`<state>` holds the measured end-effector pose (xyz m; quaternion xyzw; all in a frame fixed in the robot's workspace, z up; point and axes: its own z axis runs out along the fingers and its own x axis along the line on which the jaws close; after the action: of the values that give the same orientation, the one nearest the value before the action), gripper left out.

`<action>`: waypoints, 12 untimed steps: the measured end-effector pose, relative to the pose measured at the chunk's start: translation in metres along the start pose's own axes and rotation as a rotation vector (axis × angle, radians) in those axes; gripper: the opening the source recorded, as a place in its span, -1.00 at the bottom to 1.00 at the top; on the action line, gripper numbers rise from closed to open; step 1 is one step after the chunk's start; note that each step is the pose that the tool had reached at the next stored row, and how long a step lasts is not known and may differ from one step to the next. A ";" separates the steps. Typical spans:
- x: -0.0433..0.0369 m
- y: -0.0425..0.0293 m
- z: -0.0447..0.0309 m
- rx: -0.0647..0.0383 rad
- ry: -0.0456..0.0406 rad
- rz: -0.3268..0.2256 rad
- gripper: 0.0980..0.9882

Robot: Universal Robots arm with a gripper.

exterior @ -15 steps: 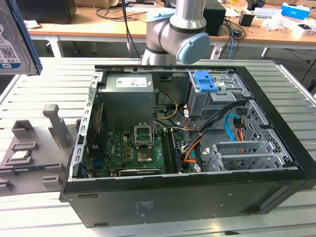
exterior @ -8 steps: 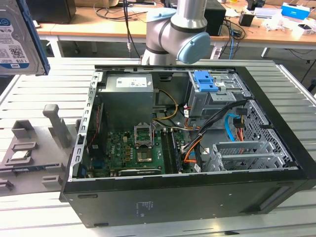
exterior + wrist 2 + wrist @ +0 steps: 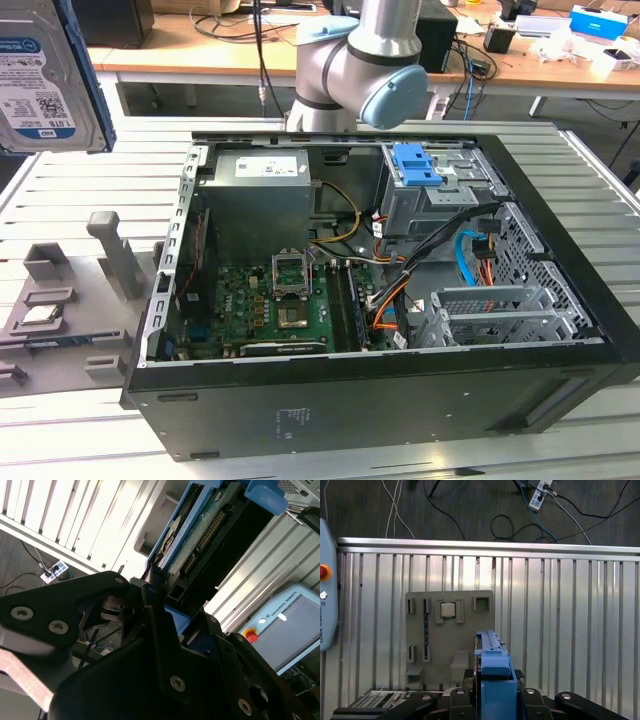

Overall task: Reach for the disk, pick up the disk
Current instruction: 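Pick up the disk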

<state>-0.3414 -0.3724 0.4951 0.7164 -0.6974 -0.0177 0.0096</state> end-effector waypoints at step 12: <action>0.0005 -0.0343 -0.0013 0.000 -0.0001 0.000 -0.39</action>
<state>-0.3071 -0.3719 0.4950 0.7165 -0.6973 -0.0177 0.0096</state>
